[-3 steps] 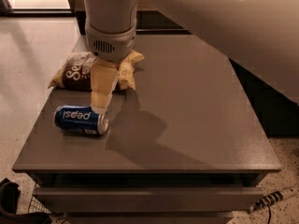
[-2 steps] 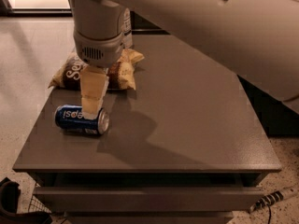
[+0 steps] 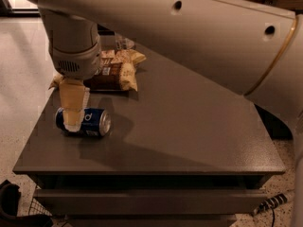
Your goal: Place pepsi can upright
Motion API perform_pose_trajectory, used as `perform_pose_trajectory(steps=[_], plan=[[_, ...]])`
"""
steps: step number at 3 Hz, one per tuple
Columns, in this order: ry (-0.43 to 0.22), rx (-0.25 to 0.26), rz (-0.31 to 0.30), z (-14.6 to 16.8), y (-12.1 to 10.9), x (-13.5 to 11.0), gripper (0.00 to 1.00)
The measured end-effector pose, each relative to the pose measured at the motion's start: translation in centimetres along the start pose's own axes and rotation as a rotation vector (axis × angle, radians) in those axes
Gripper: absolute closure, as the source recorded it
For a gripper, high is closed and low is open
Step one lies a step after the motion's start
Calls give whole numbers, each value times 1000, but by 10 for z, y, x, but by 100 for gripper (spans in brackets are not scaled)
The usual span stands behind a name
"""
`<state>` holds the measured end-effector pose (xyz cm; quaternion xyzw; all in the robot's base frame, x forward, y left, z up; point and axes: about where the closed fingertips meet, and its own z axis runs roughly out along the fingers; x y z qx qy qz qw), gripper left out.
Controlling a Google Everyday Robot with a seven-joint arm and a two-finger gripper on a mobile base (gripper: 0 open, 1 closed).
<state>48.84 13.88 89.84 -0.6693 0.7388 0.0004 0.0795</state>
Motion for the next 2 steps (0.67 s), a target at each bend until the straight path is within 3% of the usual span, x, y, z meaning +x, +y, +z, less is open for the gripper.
perform_pose_trajectory(steps=[2], plan=[[71, -33, 27, 37, 6, -5, 0]])
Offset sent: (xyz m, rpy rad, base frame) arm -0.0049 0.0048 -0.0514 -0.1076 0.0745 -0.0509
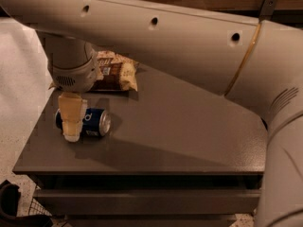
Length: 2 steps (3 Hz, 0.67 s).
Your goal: Place pepsi can upright
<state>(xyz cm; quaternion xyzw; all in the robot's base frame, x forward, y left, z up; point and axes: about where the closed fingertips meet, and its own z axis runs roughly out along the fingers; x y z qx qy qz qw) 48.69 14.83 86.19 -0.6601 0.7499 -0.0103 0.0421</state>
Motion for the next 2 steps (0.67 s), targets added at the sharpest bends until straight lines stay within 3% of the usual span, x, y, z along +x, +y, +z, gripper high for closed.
perform_pose_trajectory(steps=[2], plan=[[16, -33, 19, 24, 18, -20, 0]])
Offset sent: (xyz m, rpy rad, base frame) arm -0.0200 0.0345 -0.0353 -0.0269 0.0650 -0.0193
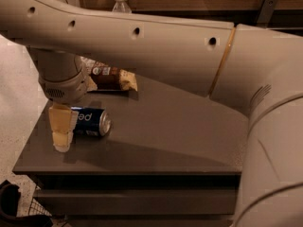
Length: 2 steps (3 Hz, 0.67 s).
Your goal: Place pepsi can upright
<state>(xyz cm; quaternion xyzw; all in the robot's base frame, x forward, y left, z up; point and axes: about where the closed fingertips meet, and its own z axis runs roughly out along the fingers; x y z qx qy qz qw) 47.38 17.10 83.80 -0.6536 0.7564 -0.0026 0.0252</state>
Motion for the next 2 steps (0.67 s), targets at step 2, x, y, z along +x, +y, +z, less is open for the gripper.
perform_pose_trajectory(steps=[2], plan=[[-14, 7, 0, -1, 0, -3, 39]])
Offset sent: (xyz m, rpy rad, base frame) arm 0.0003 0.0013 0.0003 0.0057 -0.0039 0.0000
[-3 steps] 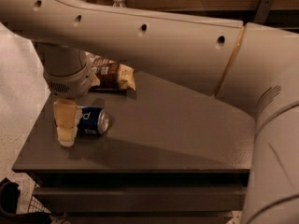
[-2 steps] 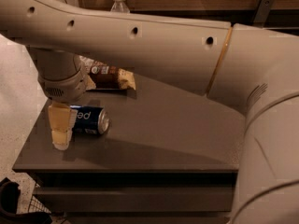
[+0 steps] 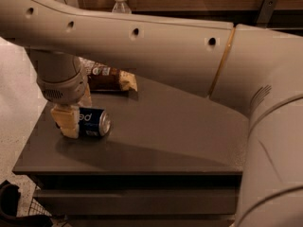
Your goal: Place pepsi can upright
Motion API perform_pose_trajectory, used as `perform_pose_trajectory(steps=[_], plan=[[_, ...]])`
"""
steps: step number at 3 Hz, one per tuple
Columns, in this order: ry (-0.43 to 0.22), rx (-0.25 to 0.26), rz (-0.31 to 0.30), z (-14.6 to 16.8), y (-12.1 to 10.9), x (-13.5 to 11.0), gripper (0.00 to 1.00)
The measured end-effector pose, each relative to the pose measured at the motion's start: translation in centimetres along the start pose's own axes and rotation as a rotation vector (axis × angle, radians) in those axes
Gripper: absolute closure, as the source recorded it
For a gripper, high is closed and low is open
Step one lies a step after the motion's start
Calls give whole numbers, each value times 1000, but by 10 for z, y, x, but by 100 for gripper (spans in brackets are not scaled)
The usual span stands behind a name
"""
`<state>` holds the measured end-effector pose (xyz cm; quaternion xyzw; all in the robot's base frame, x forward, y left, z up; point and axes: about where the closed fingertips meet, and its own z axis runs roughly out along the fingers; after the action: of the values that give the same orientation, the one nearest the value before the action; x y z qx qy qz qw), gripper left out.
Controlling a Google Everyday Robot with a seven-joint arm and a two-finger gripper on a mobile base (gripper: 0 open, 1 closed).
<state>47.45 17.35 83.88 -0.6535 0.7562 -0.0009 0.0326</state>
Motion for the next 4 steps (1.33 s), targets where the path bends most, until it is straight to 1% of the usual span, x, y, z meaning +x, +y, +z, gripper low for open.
perform_pose_trajectory(steps=[1, 2, 3, 4], plan=[[-8, 5, 0, 0, 0, -1, 70], [-14, 8, 0, -1, 0, -2, 99], [-16, 9, 0, -1, 0, -2, 100], [-84, 15, -37, -14, -1, -4, 100]])
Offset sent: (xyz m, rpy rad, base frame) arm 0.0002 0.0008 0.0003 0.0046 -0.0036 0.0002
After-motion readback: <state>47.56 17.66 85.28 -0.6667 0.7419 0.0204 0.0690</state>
